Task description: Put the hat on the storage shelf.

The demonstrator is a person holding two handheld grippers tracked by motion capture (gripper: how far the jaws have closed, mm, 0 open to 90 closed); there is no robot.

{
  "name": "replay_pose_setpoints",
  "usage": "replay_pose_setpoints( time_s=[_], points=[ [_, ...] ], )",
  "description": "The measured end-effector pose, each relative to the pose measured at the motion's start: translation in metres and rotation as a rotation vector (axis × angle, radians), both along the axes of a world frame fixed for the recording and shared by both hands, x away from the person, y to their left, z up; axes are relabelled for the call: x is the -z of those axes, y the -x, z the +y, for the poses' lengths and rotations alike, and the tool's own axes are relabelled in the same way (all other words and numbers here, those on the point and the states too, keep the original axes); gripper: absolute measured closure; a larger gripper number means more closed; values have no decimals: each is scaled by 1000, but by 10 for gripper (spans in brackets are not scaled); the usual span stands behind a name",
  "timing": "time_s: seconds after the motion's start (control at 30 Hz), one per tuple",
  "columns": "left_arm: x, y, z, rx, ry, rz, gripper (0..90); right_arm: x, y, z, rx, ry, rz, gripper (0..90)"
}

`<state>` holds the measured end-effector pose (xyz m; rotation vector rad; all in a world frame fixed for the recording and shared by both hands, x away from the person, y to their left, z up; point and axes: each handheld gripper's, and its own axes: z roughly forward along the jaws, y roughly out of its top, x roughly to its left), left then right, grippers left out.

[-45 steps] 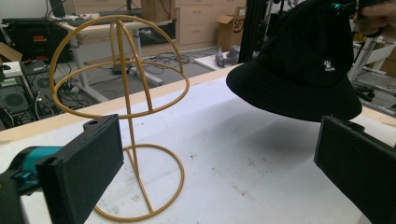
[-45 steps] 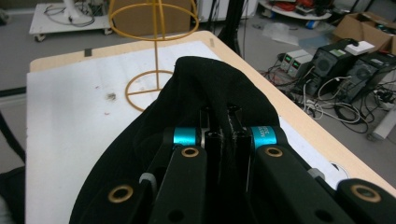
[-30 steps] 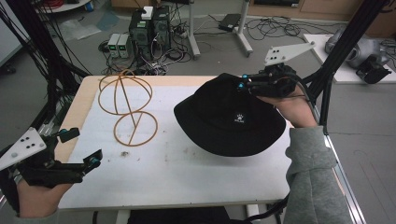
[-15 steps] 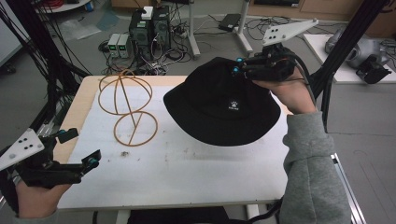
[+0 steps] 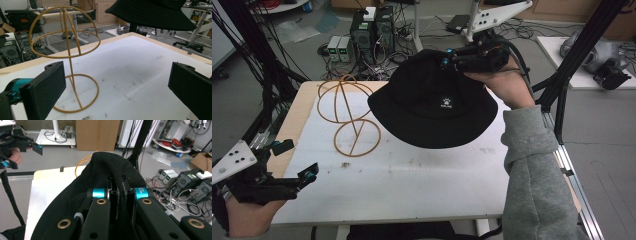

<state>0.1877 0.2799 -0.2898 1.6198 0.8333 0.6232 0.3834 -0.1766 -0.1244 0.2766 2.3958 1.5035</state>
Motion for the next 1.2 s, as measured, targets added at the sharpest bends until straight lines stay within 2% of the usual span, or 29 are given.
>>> replay_pose_setpoints(
  time_s=[0.43, 0.7, 1.2],
  points=[
    [-1, 8, 5, -13, -5, -4, 17, -13, -14, 32, -39, -6, -11, 878],
    [1, 11, 7, -27, -9, 9, 17, -21, -20, 52, -79, -15, -17, 878],
    [2, 19, 7, -39, -17, 14, 17, -34, -35, 83, -70, -41, -28, 878]
  ],
)
